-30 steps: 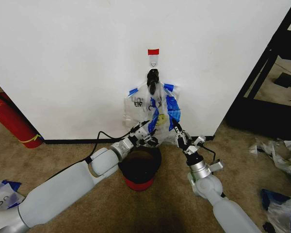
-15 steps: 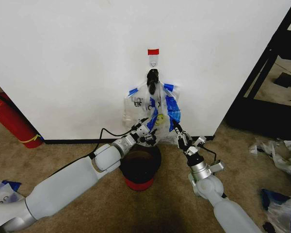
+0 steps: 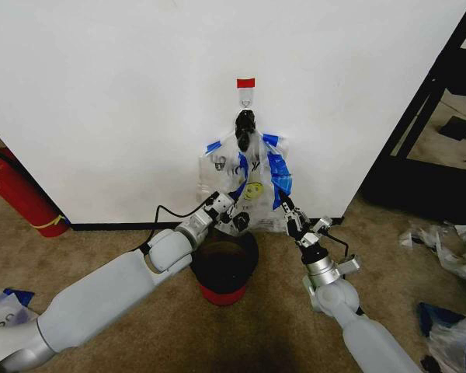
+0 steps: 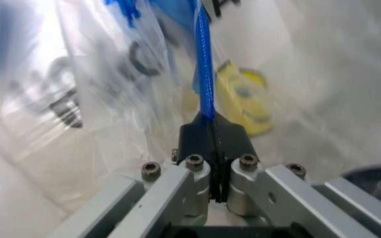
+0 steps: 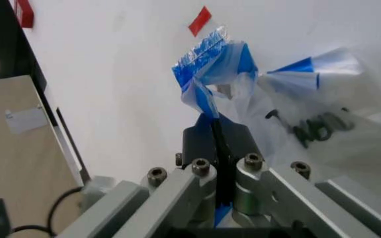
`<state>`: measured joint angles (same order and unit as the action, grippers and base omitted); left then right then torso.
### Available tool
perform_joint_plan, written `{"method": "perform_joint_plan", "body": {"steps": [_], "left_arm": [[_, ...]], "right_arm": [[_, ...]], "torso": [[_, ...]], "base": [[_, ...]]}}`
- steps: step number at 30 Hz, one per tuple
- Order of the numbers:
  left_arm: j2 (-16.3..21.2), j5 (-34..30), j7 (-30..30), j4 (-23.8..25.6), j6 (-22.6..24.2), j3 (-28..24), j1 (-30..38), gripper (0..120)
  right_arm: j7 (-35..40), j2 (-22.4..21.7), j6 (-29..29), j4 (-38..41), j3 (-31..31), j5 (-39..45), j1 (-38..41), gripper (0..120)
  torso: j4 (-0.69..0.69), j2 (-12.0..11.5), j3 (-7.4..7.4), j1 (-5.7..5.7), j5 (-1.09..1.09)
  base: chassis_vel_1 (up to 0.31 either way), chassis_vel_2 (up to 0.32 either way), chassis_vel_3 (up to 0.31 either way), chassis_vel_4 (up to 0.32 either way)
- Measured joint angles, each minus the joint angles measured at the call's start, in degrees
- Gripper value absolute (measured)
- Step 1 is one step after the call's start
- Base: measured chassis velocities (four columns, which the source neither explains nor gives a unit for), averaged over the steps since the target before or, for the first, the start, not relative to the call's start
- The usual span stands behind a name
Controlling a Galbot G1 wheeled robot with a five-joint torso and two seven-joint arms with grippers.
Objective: Pick up the garbage bag from the wall and place it over the trash bin.
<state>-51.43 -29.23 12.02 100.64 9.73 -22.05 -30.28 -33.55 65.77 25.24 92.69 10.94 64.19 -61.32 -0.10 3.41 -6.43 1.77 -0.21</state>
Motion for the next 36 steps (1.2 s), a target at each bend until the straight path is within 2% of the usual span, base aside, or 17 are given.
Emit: {"method": "perform_joint_plan", "body": {"steps": [2,7,8,9,13,19,24,28,30,36], "left_arm": [[0.1,-2.3,0.5,1.7,-0.2,1.7,-1.3,0],[0.2,-9.2,0.0,9.6,-2.8,15.0,-11.9,0],[0.1,-9.8,-0.7,11.0,-3.1,17.9,-15.0,0],[0.1,-9.8,-0.7,11.0,-3.1,17.9,-15.0,0],[-0.6,-10.0,-2.4,15.3,-3.6,27.2,-25.5,0],[-1.3,-6.3,-2.3,18.2,-4.0,30.2,-35.3,0],[-3.0,-3.3,-1.5,19.0,-4.0,30.9,-39.8,0],[-4.0,-0.9,-1.3,20.2,-3.9,32.4,-43.1,0],[-4.0,-0.3,-1.3,22.8,-3.9,34.4,-44.8,0],[-2.1,-0.5,-1.3,28.0,-3.8,40.0,-48.1,0]], "right_arm": [[0.0,0.0,0.2,-0.2,0.4,0.0,0.0,0],[0.6,0.0,2.1,-1.9,1.0,0.2,-0.5,0],[0.6,-0.1,2.8,-2.3,1.0,0.0,-0.8,0],[0.6,-0.1,2.8,-2.3,1.0,0.0,-0.8,0],[-2.3,-2.1,4.0,-3.6,1.2,-4.1,-3.8,0],[-4.2,-4.9,7.0,-5.4,0.5,-8.7,-8.4,0],[-5.4,-5.5,8.9,-5.9,0.4,-11.1,-12.1,0],[-5.6,-5.1,10.2,-3.7,1.2,-11.2,-14.7,0],[-5.8,-5.2,11.0,-1.6,1.9,-11.2,-15.9,0],[-5.8,-6.7,11.4,3.5,2.9,-10.1,-18.2,0]], "torso": [[0.00,0.0,0.00,0.00,0.00],[0.01,0.0,0.01,0.00,0.01],[0.03,0.0,0.00,0.00,0.00],[0.03,0.0,0.00,0.00,0.00],[0.02,0.0,0.01,-0.01,0.00],[0.02,0.0,0.01,-0.01,-0.01],[-0.01,0.0,0.01,-0.01,0.00],[0.01,0.0,0.01,-0.01,0.00],[0.00,0.0,0.01,-0.01,0.00],[0.01,0.0,0.01,-0.01,0.00]], "base": [[0.000,0.000,0.000,0.000],[0.000,0.000,0.000,0.000],[0.000,0.000,0.000,0.000],[0.000,0.000,0.000,0.000],[0.000,0.000,0.000,0.000],[0.000,0.000,0.000,0.000],[0.000,0.000,0.000,0.000],[0.000,0.000,0.000,0.000],[0.000,0.000,0.000,0.000],[0.000,0.000,0.000,0.000]]}}
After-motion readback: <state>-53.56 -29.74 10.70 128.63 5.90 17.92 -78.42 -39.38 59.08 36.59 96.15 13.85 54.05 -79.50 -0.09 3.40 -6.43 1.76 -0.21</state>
